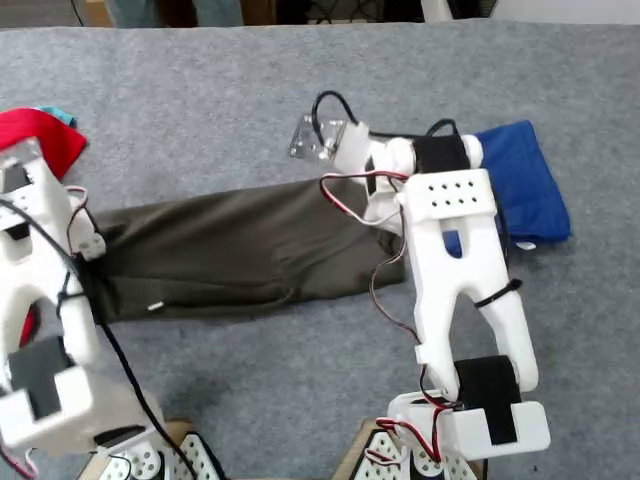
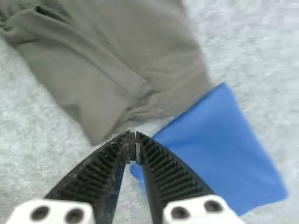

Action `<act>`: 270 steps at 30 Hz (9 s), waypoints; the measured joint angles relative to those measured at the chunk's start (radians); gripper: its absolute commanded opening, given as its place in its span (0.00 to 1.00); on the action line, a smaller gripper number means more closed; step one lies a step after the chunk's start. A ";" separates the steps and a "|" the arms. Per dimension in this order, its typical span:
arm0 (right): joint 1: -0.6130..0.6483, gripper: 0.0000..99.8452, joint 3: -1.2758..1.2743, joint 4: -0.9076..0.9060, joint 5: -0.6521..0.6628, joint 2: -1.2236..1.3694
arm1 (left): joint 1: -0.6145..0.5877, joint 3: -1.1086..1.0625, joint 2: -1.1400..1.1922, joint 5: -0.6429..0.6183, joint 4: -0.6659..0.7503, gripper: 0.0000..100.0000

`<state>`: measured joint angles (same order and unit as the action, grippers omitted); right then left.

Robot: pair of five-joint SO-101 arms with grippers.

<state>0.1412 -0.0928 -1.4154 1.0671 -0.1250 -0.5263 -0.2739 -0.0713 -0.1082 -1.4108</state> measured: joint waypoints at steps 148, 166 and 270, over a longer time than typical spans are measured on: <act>0.146 0.01 1.220 -0.333 -0.365 0.856 | 0.264 -0.592 -0.114 -0.098 0.603 0.03; 0.282 0.01 0.450 -0.316 -0.439 0.690 | 0.264 -0.592 -0.114 -0.098 0.603 0.03; -0.106 0.01 1.415 -0.336 -0.491 1.197 | 0.789 -0.427 -0.149 0.209 0.388 0.03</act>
<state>0.0353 1.3218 -1.7515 0.5762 1.0717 0.2624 -0.7004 -0.2202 0.1005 -1.0226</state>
